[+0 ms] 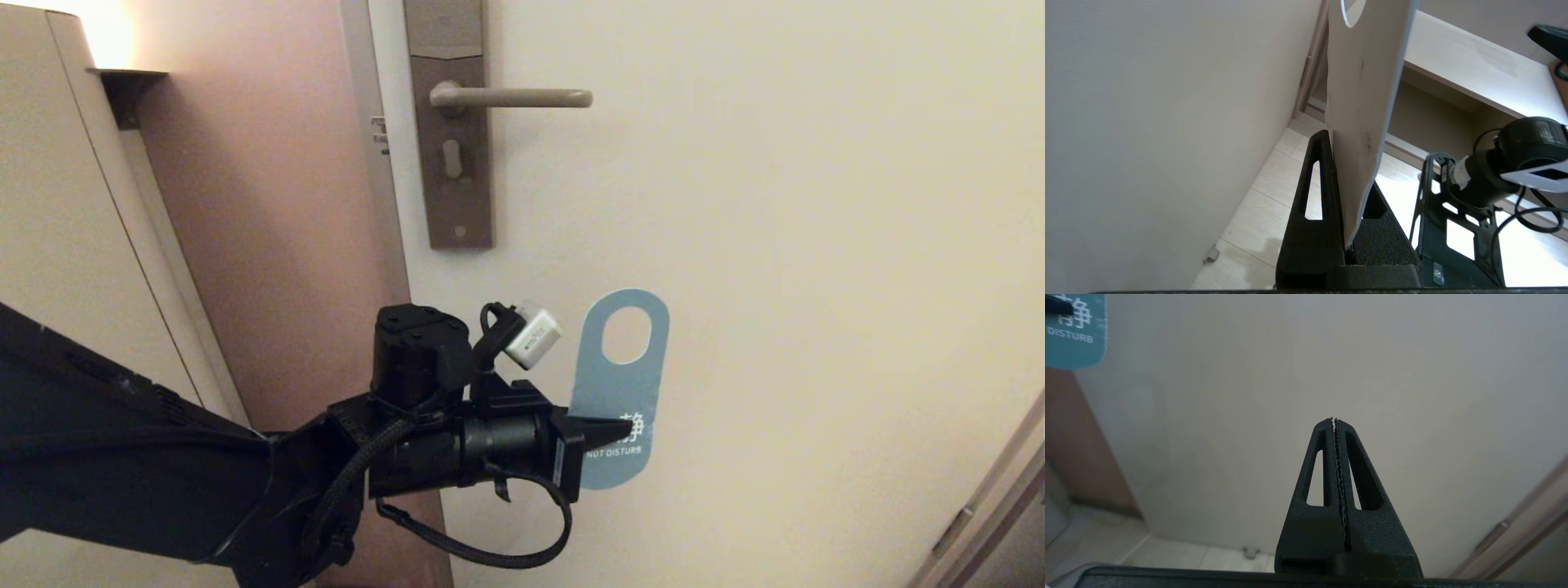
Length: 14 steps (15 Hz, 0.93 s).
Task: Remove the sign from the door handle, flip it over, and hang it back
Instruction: Hand it to the other hand
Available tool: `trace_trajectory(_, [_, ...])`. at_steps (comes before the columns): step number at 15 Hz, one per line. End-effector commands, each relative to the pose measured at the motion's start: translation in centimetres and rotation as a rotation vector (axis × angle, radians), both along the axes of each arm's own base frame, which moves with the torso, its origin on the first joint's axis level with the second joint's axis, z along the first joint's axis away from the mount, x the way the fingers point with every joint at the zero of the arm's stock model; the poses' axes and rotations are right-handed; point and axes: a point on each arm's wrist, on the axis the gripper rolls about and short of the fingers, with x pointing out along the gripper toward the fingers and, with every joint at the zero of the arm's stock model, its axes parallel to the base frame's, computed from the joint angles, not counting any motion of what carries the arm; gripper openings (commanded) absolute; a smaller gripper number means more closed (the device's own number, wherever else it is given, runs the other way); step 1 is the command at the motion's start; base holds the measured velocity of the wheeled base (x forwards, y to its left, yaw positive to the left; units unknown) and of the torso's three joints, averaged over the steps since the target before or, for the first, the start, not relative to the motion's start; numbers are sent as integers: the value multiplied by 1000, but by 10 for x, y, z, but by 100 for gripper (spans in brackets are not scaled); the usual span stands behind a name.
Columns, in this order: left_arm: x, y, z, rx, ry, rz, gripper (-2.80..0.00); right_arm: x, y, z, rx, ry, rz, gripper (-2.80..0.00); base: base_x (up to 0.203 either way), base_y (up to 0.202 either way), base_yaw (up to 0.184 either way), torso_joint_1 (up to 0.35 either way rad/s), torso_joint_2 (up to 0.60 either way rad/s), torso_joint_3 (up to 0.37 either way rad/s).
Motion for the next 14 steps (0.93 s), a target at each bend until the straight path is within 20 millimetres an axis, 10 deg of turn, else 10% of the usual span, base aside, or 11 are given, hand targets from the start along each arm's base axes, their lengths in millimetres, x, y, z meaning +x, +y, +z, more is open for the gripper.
trace_trajectory(1, [-1, -2, 0, -4, -1, -9, -280, 11, 0, 3, -1, 66, 11, -280, 0, 0, 0, 0, 0, 0])
trace_trajectory(14, [0, -1, 5, -29, -24, -6, -280, 40, 5, 21, -7, 182, 215, -280, 0, 0, 0, 0, 0, 0])
